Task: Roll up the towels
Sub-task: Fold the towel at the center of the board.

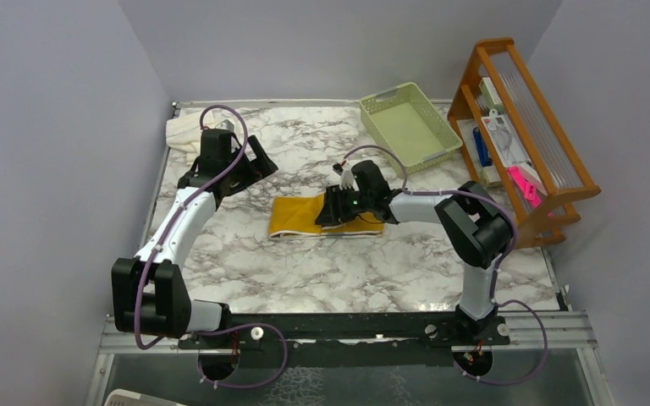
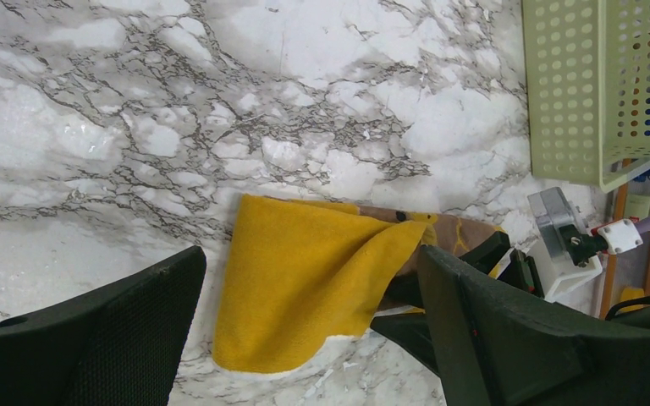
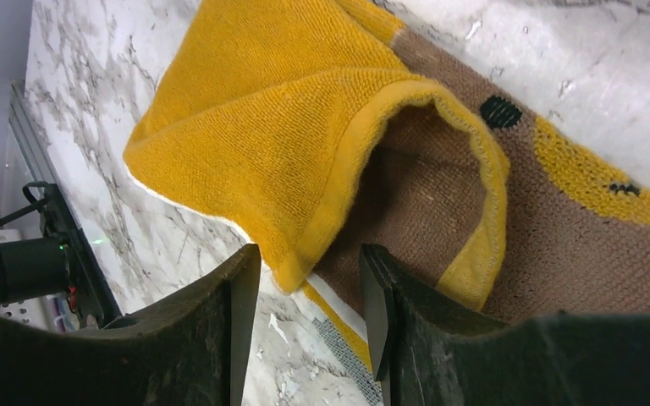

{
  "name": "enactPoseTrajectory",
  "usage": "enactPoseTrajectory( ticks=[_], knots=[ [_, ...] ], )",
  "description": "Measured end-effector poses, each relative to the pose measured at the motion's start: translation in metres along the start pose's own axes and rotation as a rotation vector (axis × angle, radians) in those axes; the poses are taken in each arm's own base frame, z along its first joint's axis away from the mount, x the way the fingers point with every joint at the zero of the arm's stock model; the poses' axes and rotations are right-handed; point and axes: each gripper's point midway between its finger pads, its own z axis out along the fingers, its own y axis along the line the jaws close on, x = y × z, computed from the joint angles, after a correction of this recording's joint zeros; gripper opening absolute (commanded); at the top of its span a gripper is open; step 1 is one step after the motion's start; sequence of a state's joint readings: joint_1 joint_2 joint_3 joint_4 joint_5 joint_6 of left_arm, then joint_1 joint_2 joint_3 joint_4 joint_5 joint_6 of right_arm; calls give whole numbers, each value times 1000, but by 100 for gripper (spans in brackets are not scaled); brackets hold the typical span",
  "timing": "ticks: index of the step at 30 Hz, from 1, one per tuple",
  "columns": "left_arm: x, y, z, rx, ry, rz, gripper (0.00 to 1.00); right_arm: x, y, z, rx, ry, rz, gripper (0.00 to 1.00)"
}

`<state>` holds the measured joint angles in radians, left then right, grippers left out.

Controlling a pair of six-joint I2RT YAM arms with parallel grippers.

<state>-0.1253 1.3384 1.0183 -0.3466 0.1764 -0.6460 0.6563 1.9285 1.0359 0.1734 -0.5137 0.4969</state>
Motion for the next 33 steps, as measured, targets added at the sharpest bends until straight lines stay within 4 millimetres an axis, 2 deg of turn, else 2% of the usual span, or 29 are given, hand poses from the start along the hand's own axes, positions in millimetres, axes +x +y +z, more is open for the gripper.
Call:
enactPoseTrajectory(
  ticks=[6,11,18,24,28,33],
  knots=[
    [0,2,0,6,6,6,99,8,-3,-1,5,9,11,47],
    [3,6,1,2,15,5,99,9,-2,0,2,8,18,40],
    [4,11,1,-1,22,3,99,17,10,5,-16,28,18,36],
    [6,17,1,-9,31,-3,99,19,14,7,-22,37,22,20],
    [5,20,1,-12,27,-5,99,15,15,7,-23,33,17,2],
    [2,23,0,-16,24,-7,99,9,18,8,-24,27,2,0]
  ],
)
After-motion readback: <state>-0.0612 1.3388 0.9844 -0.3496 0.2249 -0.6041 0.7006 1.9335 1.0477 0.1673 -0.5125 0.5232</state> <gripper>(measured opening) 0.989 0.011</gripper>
